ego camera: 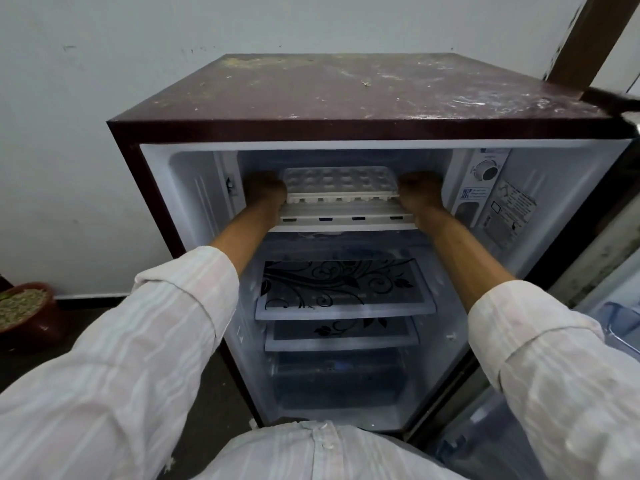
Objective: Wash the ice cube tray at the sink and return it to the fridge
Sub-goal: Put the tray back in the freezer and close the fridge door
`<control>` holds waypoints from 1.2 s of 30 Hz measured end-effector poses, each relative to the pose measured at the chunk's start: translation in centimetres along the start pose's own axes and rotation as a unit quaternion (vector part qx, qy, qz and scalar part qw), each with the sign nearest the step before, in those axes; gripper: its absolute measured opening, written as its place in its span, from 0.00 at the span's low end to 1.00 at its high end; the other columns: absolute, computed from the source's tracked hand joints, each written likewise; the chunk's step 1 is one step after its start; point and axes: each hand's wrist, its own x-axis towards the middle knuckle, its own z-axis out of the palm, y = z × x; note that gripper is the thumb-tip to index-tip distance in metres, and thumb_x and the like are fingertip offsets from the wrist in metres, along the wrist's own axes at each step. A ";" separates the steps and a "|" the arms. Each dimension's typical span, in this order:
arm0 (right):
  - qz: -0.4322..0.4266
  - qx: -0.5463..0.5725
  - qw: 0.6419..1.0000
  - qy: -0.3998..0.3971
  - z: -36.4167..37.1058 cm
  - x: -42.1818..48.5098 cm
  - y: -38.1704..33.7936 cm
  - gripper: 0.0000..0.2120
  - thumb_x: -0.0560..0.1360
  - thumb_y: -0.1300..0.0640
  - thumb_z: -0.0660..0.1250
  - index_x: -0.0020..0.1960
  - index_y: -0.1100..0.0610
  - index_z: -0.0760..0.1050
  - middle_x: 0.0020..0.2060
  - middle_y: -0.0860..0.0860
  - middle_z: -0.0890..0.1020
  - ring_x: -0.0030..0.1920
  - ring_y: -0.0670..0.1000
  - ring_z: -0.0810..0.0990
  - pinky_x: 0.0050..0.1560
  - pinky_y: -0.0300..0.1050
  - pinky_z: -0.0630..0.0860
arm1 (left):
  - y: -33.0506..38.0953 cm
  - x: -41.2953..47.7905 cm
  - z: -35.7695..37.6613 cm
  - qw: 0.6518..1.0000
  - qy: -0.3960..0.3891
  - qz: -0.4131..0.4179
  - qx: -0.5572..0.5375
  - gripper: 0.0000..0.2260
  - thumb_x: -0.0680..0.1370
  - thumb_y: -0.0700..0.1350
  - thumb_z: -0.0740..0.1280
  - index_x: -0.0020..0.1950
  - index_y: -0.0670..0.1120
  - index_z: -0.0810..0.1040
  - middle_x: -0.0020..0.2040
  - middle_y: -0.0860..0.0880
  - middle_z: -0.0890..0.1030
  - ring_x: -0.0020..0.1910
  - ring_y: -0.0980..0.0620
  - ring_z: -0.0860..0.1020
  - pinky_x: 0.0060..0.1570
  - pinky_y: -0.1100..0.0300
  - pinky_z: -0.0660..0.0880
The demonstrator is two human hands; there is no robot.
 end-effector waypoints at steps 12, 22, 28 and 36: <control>-0.083 -0.182 0.980 -0.005 -0.2 -0.7 -0.8 0.13 0.81 0.64 0.57 0.45 0.64 0.78 0.50 0.63 0.82 0.51 0.60 0.80 0.46 0.44 0.71 | -0.6 -1.6 -1.1 0.975 -0.041 0.147 0.159 0.17 0.77 0.29 0.58 0.62 0.36 0.79 0.61 0.38 0.80 0.60 0.39 0.78 0.60 0.51 0.76; -0.152 -0.265 0.946 -0.108 -0.8 -7.8 -0.8 0.24 0.83 0.56 0.58 0.75 0.66 0.62 0.72 0.63 0.68 0.73 0.63 0.63 0.73 0.53 0.62 | -2.7 -9.6 -4.0 0.877 -0.134 0.270 0.374 0.26 0.82 0.37 0.59 0.79 0.39 0.57 0.80 0.40 0.57 0.79 0.41 0.55 0.77 0.50 0.57; -0.203 -0.328 0.913 -0.134 -1.4 -14.0 0.3 0.31 0.82 0.49 0.59 0.78 0.65 0.54 0.77 0.63 0.58 0.78 0.62 0.53 0.76 0.60 0.58 | -3.4 -16.0 -5.0 0.831 -0.102 0.354 0.417 0.25 0.79 0.42 0.66 0.75 0.37 0.65 0.76 0.38 0.66 0.77 0.39 0.62 0.75 0.43 0.62; -0.157 -0.352 0.911 -0.148 -3.1 -23.7 3.9 0.41 0.77 0.32 0.40 0.80 0.58 0.46 0.80 0.54 0.46 0.80 0.54 0.42 0.77 0.61 0.50 | -6.5 -24.2 -5.0 0.806 -0.160 0.378 0.427 0.25 0.82 0.53 0.56 0.77 0.42 0.64 0.78 0.42 0.63 0.78 0.42 0.59 0.75 0.42 0.58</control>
